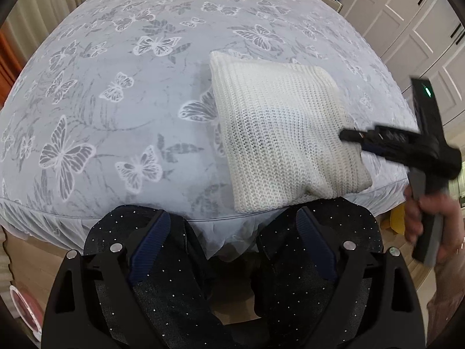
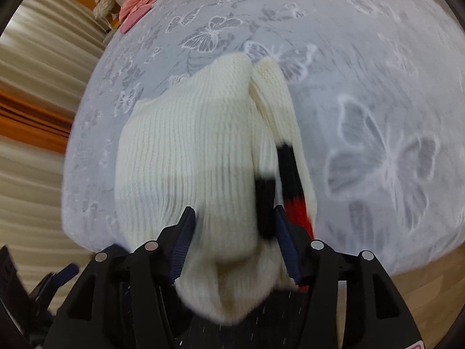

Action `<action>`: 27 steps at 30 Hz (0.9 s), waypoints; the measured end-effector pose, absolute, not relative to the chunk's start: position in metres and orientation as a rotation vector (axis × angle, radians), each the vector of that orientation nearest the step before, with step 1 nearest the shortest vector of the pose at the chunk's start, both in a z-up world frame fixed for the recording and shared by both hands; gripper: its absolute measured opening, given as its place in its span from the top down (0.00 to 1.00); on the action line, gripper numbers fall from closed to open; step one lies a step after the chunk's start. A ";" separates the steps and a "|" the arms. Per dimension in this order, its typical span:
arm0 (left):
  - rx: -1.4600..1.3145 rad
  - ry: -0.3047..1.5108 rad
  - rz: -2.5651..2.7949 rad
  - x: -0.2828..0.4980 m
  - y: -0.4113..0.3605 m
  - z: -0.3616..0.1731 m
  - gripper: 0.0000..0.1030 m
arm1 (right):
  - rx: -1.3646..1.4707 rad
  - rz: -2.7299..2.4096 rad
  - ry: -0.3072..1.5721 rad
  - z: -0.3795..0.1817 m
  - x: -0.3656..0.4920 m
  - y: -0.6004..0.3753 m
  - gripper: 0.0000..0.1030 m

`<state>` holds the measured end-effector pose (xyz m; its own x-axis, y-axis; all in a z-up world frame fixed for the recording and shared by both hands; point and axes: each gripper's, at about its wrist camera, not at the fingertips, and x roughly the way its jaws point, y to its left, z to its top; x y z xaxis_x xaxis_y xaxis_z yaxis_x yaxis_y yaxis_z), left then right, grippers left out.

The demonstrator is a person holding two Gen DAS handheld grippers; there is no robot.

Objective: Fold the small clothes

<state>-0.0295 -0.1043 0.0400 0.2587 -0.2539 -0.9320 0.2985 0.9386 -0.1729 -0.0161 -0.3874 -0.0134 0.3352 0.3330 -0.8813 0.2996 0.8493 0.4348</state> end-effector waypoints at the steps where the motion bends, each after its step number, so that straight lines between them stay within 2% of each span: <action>1: 0.041 1.255 -0.374 -0.030 -0.104 0.039 0.15 | 0.638 0.036 1.249 -0.014 -0.027 -0.390 0.43; 6: 0.012 1.311 -0.406 -0.028 -0.112 0.021 0.15 | 0.707 0.058 1.266 -0.021 -0.049 -0.384 0.38; 10: -0.067 1.370 -0.449 -0.022 -0.126 -0.006 0.15 | 0.723 0.073 1.281 -0.028 -0.045 -0.377 0.38; 11: -0.040 1.383 -0.444 -0.020 -0.132 -0.013 0.15 | 0.723 0.081 1.275 -0.029 -0.043 -0.376 0.41; 12: -0.003 1.389 -0.438 -0.018 -0.138 -0.019 0.15 | 0.712 0.089 1.275 -0.030 -0.038 -0.374 0.58; 13: 0.058 1.393 -0.438 -0.017 -0.145 -0.027 0.15 | 0.704 0.090 1.285 -0.031 -0.035 -0.373 0.67; 14: 0.111 1.396 -0.443 -0.017 -0.152 -0.032 0.15 | 0.702 0.088 1.289 -0.030 -0.033 -0.373 0.68; 16: 0.235 1.374 -0.489 -0.018 -0.167 -0.038 0.23 | 0.702 0.104 1.266 -0.021 -0.028 -0.373 0.79; 18: 0.309 1.358 -0.511 -0.016 -0.176 -0.040 0.62 | 0.692 0.112 1.214 -0.003 -0.025 -0.374 0.84; 19: 0.297 1.364 -0.494 -0.009 -0.174 -0.038 0.68 | 0.696 0.121 1.185 0.007 -0.026 -0.377 0.85; 20: 0.251 1.368 -0.479 -0.004 -0.169 -0.033 0.71 | 0.696 0.126 1.153 0.019 -0.028 -0.380 0.85; 23: 0.165 1.369 -0.458 0.009 -0.154 -0.021 0.71 | 0.655 0.104 1.132 0.027 -0.039 -0.392 0.86; 27: 0.239 1.428 -0.477 0.002 -0.161 -0.043 0.69 | 0.578 0.011 1.349 -0.053 -0.042 -0.392 0.85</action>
